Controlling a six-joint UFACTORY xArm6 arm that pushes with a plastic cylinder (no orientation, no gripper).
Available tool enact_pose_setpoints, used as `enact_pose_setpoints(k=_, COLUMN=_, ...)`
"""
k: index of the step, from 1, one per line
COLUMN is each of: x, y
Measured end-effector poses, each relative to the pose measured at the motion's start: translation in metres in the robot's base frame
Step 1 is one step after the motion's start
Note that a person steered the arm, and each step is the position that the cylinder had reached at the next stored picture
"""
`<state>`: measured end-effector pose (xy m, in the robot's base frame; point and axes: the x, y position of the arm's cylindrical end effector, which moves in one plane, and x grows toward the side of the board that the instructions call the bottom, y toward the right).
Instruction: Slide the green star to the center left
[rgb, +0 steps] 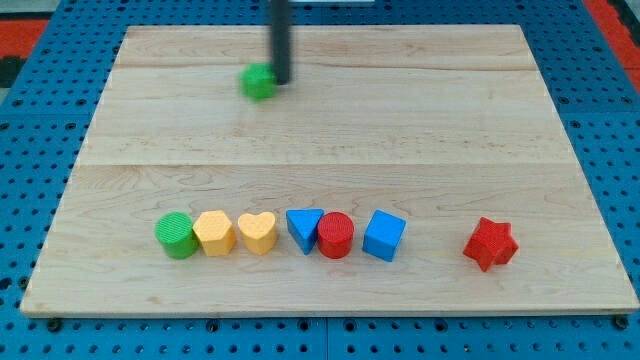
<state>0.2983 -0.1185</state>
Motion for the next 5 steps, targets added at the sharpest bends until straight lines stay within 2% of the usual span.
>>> enact_pose_setpoints(k=1, x=-0.022, y=-0.009)
enact_pose_setpoints(k=2, x=0.009, y=-0.083)
enact_pose_setpoints(k=3, x=0.065, y=-0.126)
enact_pose_setpoints(k=4, x=0.034, y=-0.127)
enact_pose_setpoints(k=5, x=0.068, y=-0.168)
